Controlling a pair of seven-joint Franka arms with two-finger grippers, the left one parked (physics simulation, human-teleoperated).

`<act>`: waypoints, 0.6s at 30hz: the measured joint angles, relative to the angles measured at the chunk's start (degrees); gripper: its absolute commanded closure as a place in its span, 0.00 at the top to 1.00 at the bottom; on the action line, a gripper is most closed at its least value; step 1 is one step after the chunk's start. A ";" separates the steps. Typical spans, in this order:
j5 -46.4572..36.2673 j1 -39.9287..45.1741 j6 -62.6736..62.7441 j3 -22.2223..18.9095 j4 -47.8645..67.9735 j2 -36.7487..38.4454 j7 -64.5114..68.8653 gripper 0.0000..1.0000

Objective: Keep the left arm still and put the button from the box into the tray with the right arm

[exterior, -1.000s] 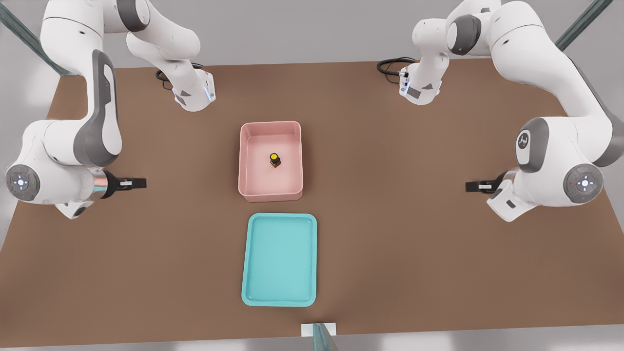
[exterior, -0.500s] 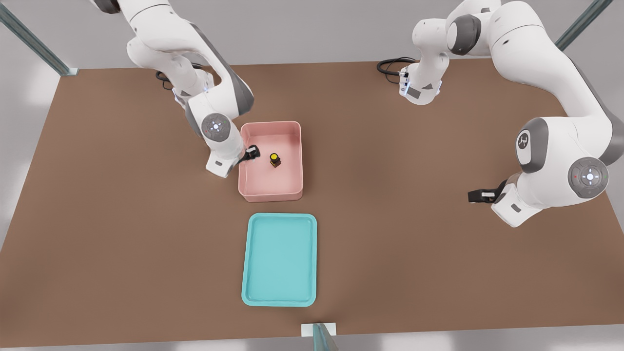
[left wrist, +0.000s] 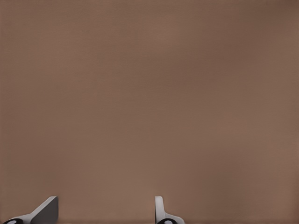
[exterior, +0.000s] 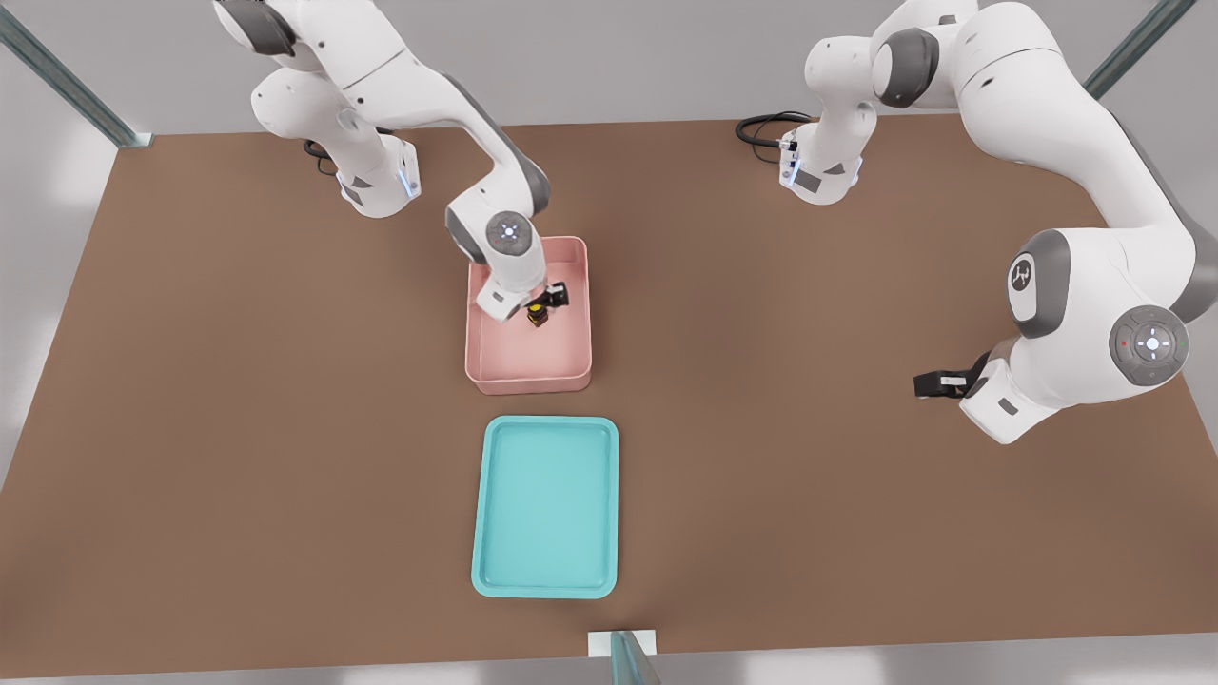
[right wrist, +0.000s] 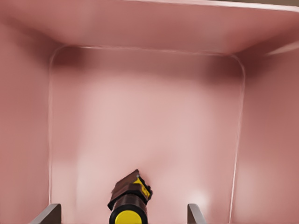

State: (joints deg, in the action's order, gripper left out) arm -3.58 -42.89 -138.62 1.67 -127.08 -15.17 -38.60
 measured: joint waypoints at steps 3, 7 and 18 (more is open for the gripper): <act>-0.12 -0.62 -2.52 0.00 -0.71 -1.20 -3.40 1.00; -0.14 -0.80 -5.32 0.01 -1.92 -2.15 -7.14 1.00; -0.14 -2.45 -8.45 0.00 -5.51 -2.11 -13.99 1.00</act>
State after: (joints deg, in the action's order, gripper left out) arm -3.73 -45.34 -147.07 1.67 -132.59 -17.28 -52.59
